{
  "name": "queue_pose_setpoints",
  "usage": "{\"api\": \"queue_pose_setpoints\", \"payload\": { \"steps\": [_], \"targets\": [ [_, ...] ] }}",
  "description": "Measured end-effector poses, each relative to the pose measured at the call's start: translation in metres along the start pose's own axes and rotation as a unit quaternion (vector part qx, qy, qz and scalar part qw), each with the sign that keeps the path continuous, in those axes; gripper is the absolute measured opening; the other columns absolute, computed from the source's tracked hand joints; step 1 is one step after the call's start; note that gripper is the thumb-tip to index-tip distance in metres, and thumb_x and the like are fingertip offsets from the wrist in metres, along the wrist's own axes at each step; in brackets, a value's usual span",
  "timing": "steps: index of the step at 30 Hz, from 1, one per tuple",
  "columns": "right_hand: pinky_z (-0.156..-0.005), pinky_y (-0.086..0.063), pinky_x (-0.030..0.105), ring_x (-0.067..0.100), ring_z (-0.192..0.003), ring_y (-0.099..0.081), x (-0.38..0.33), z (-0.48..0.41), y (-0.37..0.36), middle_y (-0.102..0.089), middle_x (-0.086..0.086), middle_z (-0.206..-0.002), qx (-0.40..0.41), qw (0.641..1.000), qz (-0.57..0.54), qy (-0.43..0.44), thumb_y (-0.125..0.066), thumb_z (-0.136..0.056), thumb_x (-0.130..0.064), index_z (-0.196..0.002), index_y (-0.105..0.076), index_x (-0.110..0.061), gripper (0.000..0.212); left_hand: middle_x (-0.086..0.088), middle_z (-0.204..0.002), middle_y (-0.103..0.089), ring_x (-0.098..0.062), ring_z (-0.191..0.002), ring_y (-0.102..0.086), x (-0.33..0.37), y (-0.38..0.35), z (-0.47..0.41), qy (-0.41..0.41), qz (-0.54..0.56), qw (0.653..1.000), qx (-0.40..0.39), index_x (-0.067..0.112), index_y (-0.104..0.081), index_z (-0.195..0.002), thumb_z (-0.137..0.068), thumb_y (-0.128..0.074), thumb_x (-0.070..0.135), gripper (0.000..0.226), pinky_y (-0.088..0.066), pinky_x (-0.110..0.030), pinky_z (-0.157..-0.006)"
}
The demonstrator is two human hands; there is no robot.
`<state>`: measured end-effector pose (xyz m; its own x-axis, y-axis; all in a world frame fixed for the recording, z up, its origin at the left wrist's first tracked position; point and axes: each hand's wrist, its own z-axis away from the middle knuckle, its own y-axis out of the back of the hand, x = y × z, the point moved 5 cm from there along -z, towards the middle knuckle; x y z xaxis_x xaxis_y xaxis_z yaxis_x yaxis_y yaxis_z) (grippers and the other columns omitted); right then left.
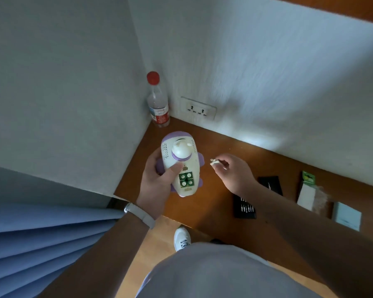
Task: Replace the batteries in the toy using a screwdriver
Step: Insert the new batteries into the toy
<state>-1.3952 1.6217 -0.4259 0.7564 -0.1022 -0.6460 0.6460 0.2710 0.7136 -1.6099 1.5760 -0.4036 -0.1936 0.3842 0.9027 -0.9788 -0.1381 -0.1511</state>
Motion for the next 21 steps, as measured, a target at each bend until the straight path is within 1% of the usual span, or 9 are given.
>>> {"api": "queue_pose_setpoints", "payload": {
  "steps": [2, 4, 6, 8, 9, 12, 16, 18, 21],
  "targets": [
    [-0.059, -0.038, 0.020, 0.005, -0.065, -0.054, -0.014, 0.014, 0.015, -0.063, -0.008, -0.079, 0.007, 0.998, -0.068, -0.012, -0.056, -0.097, -0.029, -0.099, -0.065, -0.019, 0.013, -0.006, -0.126, -0.069, -0.033, -0.111, -0.069, 0.006, -0.004, 0.003, -0.007, -0.006, 1.000, -0.001, 0.025, -0.050, -0.140, -0.073, -0.082, 0.038, 0.075, -0.058, -0.061, -0.083],
    [-0.060, -0.038, 0.018, 0.004, -0.066, -0.055, -0.027, 0.028, 0.032, -0.064, -0.008, -0.077, 0.019, 0.991, -0.129, -0.025, -0.059, -0.094, -0.027, -0.092, -0.065, -0.022, 0.008, -0.002, -0.125, -0.070, -0.029, -0.111, -0.070, 0.010, -0.008, 0.005, -0.010, -0.005, 1.000, 0.001, 0.027, -0.051, -0.139, -0.072, -0.083, 0.036, 0.075, -0.060, -0.056, -0.082],
    [-0.067, -0.047, 0.022, 0.011, -0.073, -0.060, -0.039, 0.044, 0.049, -0.067, -0.005, -0.081, 0.030, 0.981, -0.189, -0.026, -0.062, -0.091, -0.023, -0.085, -0.067, -0.023, 0.007, 0.001, -0.123, -0.071, -0.028, -0.111, -0.069, 0.012, -0.013, 0.006, -0.009, -0.004, 1.000, -0.007, 0.027, -0.051, -0.139, -0.080, -0.081, 0.027, 0.066, -0.061, -0.053, -0.082],
    [-0.079, -0.053, 0.032, 0.018, -0.080, -0.065, -0.048, 0.060, 0.064, -0.070, 0.000, -0.084, 0.035, 0.969, -0.243, -0.023, -0.063, -0.090, -0.019, -0.082, -0.067, -0.018, 0.009, 0.003, -0.121, -0.072, -0.025, -0.110, -0.070, 0.017, -0.021, 0.008, -0.012, -0.003, 1.000, -0.016, 0.027, -0.051, -0.139, -0.085, -0.077, 0.019, 0.060, -0.062, -0.049, -0.080],
    [-0.082, -0.054, 0.033, 0.017, -0.080, -0.067, -0.052, 0.068, 0.071, -0.071, 0.001, -0.085, 0.037, 0.964, -0.263, -0.021, -0.063, -0.090, -0.018, -0.082, -0.067, -0.016, 0.009, 0.004, -0.120, -0.072, -0.023, -0.109, -0.070, 0.019, -0.025, 0.009, -0.016, -0.003, 1.000, -0.023, 0.027, -0.051, -0.139, -0.086, -0.076, 0.018, 0.059, -0.063, -0.047, -0.079],
    [-0.077, -0.055, 0.028, 0.011, -0.074, -0.066, -0.064, 0.089, 0.085, -0.072, 0.000, -0.081, 0.033, 0.950, -0.311, -0.002, -0.062, -0.091, -0.012, -0.089, -0.066, -0.017, 0.007, 0.005, -0.120, -0.072, -0.022, -0.109, -0.071, 0.028, -0.041, 0.013, -0.026, -0.004, 0.998, -0.052, 0.025, -0.050, -0.139, -0.087, -0.075, 0.016, 0.059, -0.063, -0.047, -0.079],
    [-0.078, -0.057, 0.034, 0.024, -0.077, -0.069, -0.073, 0.107, 0.093, -0.072, 0.004, -0.081, 0.012, 0.935, -0.352, 0.041, -0.060, -0.091, -0.003, -0.093, -0.064, -0.013, 0.011, 0.002, -0.119, -0.072, -0.022, -0.105, -0.072, 0.038, -0.063, 0.019, -0.049, -0.014, 0.996, -0.078, 0.020, -0.051, -0.139, -0.089, -0.074, 0.014, 0.056, -0.063, -0.044, -0.074],
    [-0.078, -0.057, 0.038, 0.025, -0.075, -0.068, -0.074, 0.113, 0.098, -0.072, 0.006, -0.079, 0.010, 0.935, -0.349, 0.057, -0.059, -0.092, 0.001, -0.095, -0.063, -0.009, 0.011, -0.001, -0.119, -0.073, -0.024, -0.104, -0.072, 0.041, -0.074, 0.024, -0.059, -0.019, 0.994, -0.089, 0.017, -0.050, -0.139, -0.089, -0.073, 0.014, 0.055, -0.063, -0.046, -0.074],
    [-0.077, -0.056, 0.044, 0.024, -0.074, -0.065, -0.076, 0.119, 0.111, -0.072, 0.013, -0.080, 0.012, 0.933, -0.352, 0.076, -0.062, -0.091, -0.006, -0.096, -0.064, -0.011, 0.007, -0.003, -0.119, -0.073, -0.026, -0.105, -0.072, 0.046, -0.088, 0.031, -0.065, -0.022, 0.993, -0.095, 0.016, -0.050, -0.140, -0.088, -0.075, 0.017, 0.057, -0.063, -0.045, -0.074]
  ]
}}
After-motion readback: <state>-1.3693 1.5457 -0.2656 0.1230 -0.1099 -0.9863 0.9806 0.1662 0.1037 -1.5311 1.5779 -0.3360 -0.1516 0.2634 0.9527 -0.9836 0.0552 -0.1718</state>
